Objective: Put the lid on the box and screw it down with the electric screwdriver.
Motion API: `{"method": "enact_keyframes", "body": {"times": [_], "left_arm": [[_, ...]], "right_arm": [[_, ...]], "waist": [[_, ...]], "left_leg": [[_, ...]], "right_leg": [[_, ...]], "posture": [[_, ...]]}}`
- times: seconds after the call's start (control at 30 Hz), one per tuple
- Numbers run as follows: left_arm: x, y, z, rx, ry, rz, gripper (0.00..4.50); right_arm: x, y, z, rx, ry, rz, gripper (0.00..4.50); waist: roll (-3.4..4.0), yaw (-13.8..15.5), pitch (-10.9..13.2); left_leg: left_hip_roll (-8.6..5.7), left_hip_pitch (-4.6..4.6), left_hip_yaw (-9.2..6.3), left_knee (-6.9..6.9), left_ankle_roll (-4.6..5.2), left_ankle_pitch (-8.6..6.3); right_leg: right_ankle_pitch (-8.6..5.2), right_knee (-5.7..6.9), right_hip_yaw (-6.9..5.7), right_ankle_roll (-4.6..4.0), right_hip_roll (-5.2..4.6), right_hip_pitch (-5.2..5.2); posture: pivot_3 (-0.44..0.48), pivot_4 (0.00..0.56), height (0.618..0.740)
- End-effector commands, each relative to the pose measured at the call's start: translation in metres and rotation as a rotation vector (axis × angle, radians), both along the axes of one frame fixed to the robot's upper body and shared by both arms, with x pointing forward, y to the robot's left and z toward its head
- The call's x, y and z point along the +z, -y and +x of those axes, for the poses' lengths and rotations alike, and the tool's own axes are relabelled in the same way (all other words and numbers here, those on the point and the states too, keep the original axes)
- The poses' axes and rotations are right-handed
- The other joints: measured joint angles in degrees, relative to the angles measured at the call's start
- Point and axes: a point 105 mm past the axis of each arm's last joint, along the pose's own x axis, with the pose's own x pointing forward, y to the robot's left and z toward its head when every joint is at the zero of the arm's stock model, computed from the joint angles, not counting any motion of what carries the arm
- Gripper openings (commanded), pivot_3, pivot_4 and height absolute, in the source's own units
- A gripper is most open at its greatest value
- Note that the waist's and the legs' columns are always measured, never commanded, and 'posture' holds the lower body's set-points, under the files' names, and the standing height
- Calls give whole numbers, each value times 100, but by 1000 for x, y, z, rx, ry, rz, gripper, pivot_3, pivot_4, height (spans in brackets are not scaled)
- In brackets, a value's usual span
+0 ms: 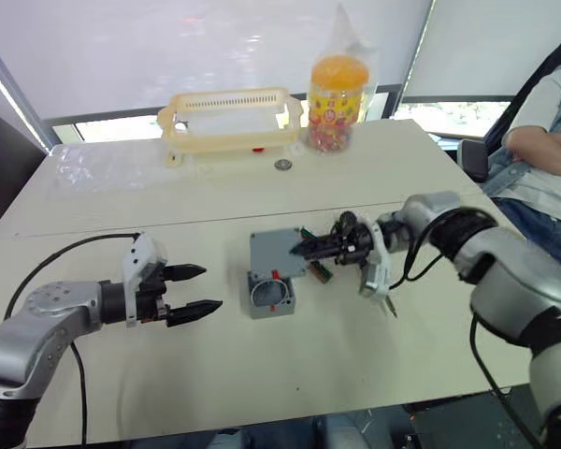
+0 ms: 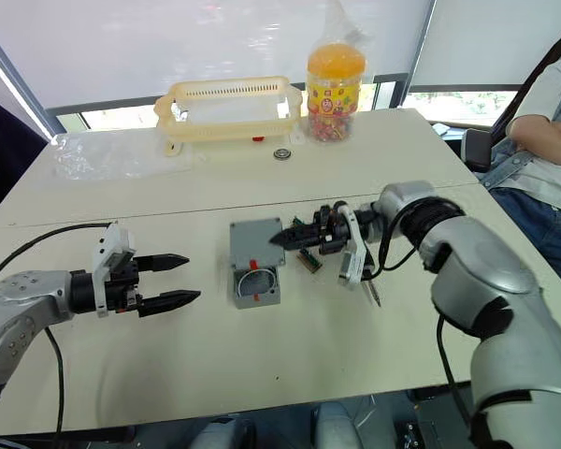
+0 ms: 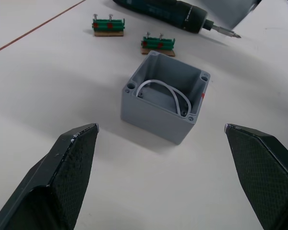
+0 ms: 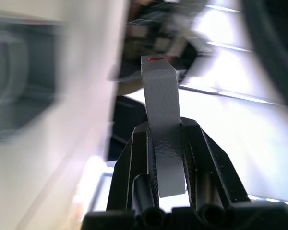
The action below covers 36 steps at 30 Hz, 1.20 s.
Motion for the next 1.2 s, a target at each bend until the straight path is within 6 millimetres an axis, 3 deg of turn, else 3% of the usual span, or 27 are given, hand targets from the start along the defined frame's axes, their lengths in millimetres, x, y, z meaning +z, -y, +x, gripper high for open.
{"method": "enact_keyframes", "body": {"times": [0.03, 0.17, 0.5, 0.6, 0.83, 1.2], "left_arm": [[1, 21, -9, -85, 35, 13, 4341], [-9, 39, -15, -131, 25, 16, 4341], [-30, 49, -9, -75, 38, 51, 4341], [-44, 56, -8, -70, 38, 86, 4341], [-62, 57, 9, 31, 85, 149, 4341], [-61, 51, 38, 139, 180, 197, 4341]], "right_arm": [[4, -5, -9, 35, -32, 10, 164], [-8, -4, -6, 2, -41, -24, 164], [-24, -6, 0, -27, -51, -73, 164], [-24, -8, 2, -31, -46, -72, 164], [-23, -8, 3, -29, -43, -70, 164], [-31, -11, 5, -29, -43, -91, 164]], "waist": [[0, 0, 0], [0, 12, 0], [0, 5, 0], [0, 13, 0], [0, 11, 0], [0, 13, 0]], "left_leg": [[0, 0, 2, 3, 12, -7], [0, 2, 12, 12, 26, -15], [3, 6, 16, 10, 29, -16], [2, 6, 17, 12, 29, -16], [2, 6, 17, 11, 30, -16], [2, 8, 18, 10, 32, -18]], "right_leg": [[0, 0, 1, 0, 0, 1], [1, -2, 9, 2, -1, 7], [1, -1, 14, 1, 3, 6], [1, -2, 15, 1, 3, 7], [1, -1, 15, 1, 3, 6], [2, 0, 15, 1, 3, 6]], "posture": [[0, 150, 740], [0, 150, 740], [0, 150, 740], [0, 150, 740], [0, 150, 740], [0, 150, 740]]}}
